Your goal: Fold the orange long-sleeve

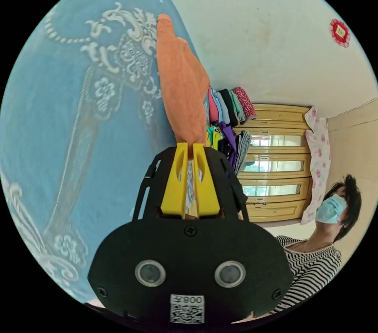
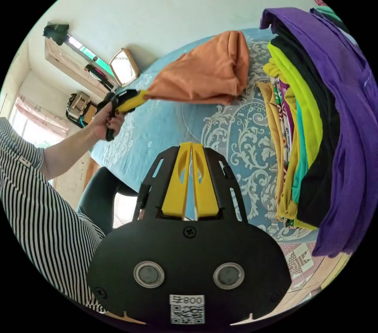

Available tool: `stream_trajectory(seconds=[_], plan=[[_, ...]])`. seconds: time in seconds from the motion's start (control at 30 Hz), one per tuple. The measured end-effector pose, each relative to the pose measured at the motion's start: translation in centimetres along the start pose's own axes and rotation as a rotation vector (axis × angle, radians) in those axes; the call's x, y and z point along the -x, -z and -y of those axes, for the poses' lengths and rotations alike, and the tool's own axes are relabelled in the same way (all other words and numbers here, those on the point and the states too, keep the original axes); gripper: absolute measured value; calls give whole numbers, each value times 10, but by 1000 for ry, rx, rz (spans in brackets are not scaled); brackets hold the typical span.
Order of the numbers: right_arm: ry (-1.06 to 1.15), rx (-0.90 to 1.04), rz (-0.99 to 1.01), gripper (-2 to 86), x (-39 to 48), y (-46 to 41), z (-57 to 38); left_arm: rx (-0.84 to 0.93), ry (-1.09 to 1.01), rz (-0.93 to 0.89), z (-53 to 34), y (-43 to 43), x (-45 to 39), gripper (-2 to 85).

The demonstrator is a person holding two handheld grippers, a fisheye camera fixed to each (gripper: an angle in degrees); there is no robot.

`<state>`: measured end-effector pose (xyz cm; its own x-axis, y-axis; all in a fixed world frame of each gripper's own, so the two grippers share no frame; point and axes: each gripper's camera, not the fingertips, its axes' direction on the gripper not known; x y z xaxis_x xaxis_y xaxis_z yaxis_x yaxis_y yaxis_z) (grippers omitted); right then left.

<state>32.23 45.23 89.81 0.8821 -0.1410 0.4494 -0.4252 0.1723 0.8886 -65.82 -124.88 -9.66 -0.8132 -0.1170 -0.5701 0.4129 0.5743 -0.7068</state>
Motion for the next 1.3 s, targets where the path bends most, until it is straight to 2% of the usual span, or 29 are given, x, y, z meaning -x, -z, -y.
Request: stream_trajectory(seconds=[0.1,0.27,0.43,0.57,0.67,0.7,0.83,1.0,1.13,1.3], plan=[[-15,-53,65,15,-3,-5,15,0,70,5,-68,52,16,25],[-67,-30,80,49,-20,-51,34,-52,111,174,-154,131,28,31],[-193,38,206,61,-49,-108,43,-63,-30,179,-169,152,-1,74],[-210,64,276,41,-54,-135,42,35,-218,196,-141,117,-45,106],[-155,64,333,29,-41,-145,44,87,-337,195,-116,80,-78,120],[-120,46,410,27,-30,-147,46,90,-354,204,-112,74,-84,122],[93,96,466,21,36,-168,49,38,-428,243,-104,66,-123,140],[235,188,529,20,89,-219,43,-23,-450,487,-132,99,-138,143],[361,290,523,21,130,-264,32,9,-401,647,-169,136,-125,80],[364,347,486,20,124,-291,25,-127,-306,634,-225,208,-102,50]])
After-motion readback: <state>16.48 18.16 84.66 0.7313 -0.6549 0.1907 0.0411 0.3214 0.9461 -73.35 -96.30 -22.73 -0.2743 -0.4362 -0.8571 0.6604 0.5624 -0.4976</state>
